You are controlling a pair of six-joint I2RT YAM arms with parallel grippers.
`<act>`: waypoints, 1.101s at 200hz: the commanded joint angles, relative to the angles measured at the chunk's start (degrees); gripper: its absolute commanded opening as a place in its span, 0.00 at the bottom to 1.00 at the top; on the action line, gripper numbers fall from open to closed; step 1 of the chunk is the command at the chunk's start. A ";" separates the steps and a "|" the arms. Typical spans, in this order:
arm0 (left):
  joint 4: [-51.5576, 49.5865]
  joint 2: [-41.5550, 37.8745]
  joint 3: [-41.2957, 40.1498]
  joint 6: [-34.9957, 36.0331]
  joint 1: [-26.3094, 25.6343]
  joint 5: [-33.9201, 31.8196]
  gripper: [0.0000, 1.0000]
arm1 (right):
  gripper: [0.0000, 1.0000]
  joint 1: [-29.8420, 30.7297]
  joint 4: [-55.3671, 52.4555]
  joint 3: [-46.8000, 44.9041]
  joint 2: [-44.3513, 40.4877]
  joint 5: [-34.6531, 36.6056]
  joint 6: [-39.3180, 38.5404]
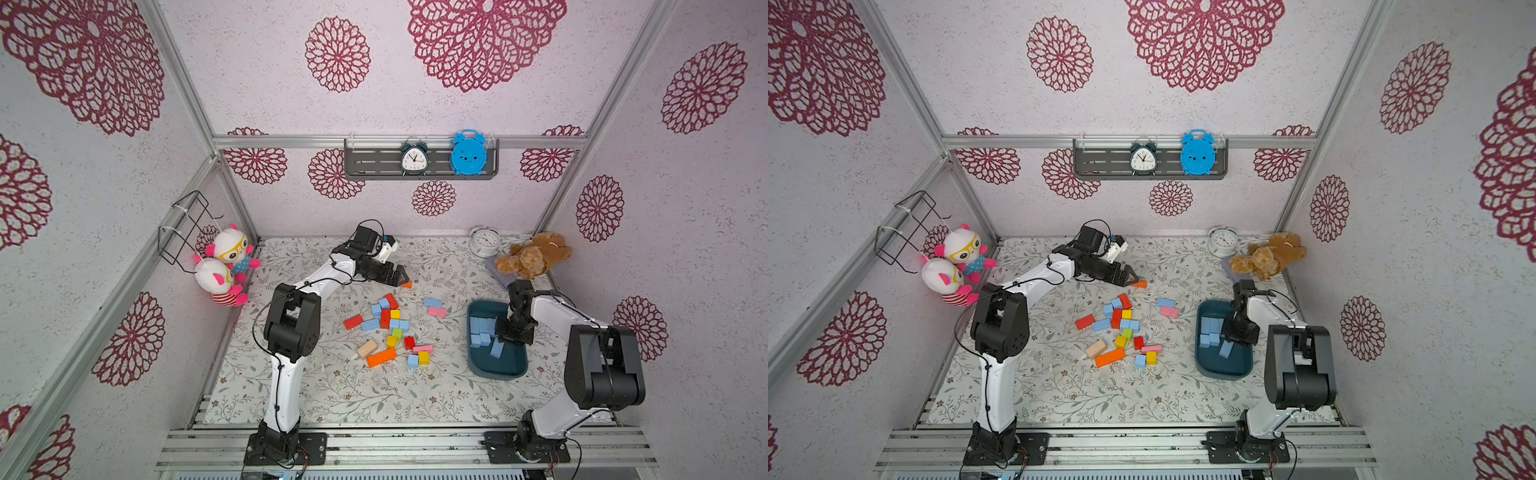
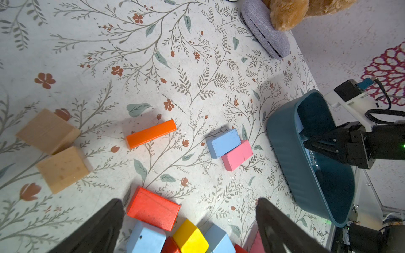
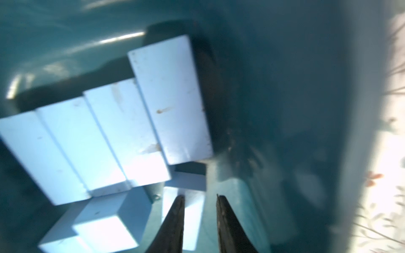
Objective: Pick out the blue building blocks
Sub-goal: Place the building block in the storage box.
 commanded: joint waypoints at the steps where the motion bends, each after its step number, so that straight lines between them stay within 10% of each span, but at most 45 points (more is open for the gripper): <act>1: 0.40 0.76 1.16 0.87 0.23 0.15 0.98 | 0.40 -0.10 -4.95 1.36 0.67 5.56 -2.46; 111: 0.54 0.14 0.97 0.39 0.22 0.54 0.99 | 0.20 0.08 0.62 -8.89 -10.65 -14.41 5.30; 220: 0.67 -1.51 -0.69 0.35 0.07 -0.02 0.99 | 0.26 0.08 -7.17 -3.06 -6.90 1.97 4.72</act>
